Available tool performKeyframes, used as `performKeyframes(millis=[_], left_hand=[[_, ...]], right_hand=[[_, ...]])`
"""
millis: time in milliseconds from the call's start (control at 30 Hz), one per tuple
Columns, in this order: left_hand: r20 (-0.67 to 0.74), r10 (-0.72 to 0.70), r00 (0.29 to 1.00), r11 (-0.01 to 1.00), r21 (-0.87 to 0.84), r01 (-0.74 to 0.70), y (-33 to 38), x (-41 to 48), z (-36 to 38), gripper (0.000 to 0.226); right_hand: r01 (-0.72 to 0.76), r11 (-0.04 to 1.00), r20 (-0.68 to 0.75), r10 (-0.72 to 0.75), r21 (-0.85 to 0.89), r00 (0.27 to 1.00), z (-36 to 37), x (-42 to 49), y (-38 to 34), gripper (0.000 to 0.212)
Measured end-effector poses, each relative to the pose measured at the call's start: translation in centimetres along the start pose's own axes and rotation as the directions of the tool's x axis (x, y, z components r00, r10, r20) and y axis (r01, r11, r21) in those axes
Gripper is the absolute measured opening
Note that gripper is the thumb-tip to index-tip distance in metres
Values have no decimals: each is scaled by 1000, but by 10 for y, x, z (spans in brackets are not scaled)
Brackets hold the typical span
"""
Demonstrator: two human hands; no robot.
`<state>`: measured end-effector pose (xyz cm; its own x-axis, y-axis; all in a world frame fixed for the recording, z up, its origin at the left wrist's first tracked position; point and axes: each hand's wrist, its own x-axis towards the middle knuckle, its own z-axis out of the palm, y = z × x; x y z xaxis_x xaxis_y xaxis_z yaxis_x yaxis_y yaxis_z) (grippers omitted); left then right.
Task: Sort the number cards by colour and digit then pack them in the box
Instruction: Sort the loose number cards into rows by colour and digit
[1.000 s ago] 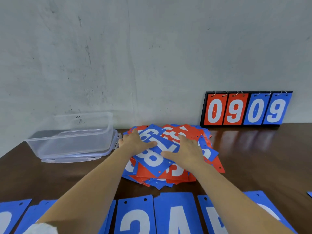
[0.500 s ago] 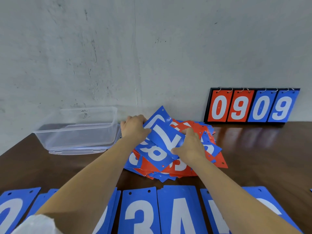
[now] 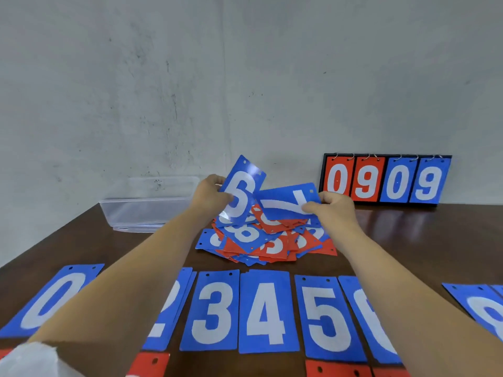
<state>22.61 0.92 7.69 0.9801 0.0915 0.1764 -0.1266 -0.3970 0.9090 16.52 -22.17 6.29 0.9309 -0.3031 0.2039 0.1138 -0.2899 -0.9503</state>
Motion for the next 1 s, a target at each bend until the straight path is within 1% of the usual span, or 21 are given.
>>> performKeyframes(millis=[67,167,233,300,400,467,567,633,667,733,800,900,1000], left_hand=[[0,-21,1000,1000,-7,21,5,-21,-1,38],[18,-77,997,996,-37,78,9,-53,0,45],[14,-94,995,995,-32,94,9,-65,1,40],[30,-123,992,992,-15,124,12,-92,11,28],[71,-163,984,982,-85,169,12,-123,28,22],[76,-185,980,976,-106,192,12,-142,38,17],[89,-252,964,949,-174,264,11,-162,53,29],[106,-282,954,928,-220,299,12,-173,65,16],[111,-296,949,926,-212,314,14,-178,72,18],[102,-294,950,942,-139,307,16,-185,86,34],[118,-259,959,959,-89,270,20,-193,103,42],[155,-222,963,973,-24,228,32,-204,129,38],[169,-184,968,983,35,181,44,-208,151,36]], right_hand=[[29,999,-11,-28,39,1000,-15,-9,-7,5],[89,996,3,-89,10,996,-37,-26,-13,11],[118,993,11,-118,-30,993,-47,-32,-16,10],[117,990,19,-116,-78,993,-70,-49,-13,12],[84,993,0,-85,-81,996,-101,-67,-6,21],[41,998,1,-41,-49,999,-124,-79,-1,19],[-8,999,9,8,-53,1000,-157,-94,6,13],[-40,998,-10,40,-58,999,-178,-103,11,13],[-50,997,-26,49,-53,998,-188,-106,14,16],[-66,997,-56,64,-35,996,-208,-113,20,18],[-75,997,-93,74,-7,993,-229,-119,24,9],[-98,992,-142,109,84,984,-257,-129,27,14],[-127,986,-124,140,103,982,-274,-136,31,12]])
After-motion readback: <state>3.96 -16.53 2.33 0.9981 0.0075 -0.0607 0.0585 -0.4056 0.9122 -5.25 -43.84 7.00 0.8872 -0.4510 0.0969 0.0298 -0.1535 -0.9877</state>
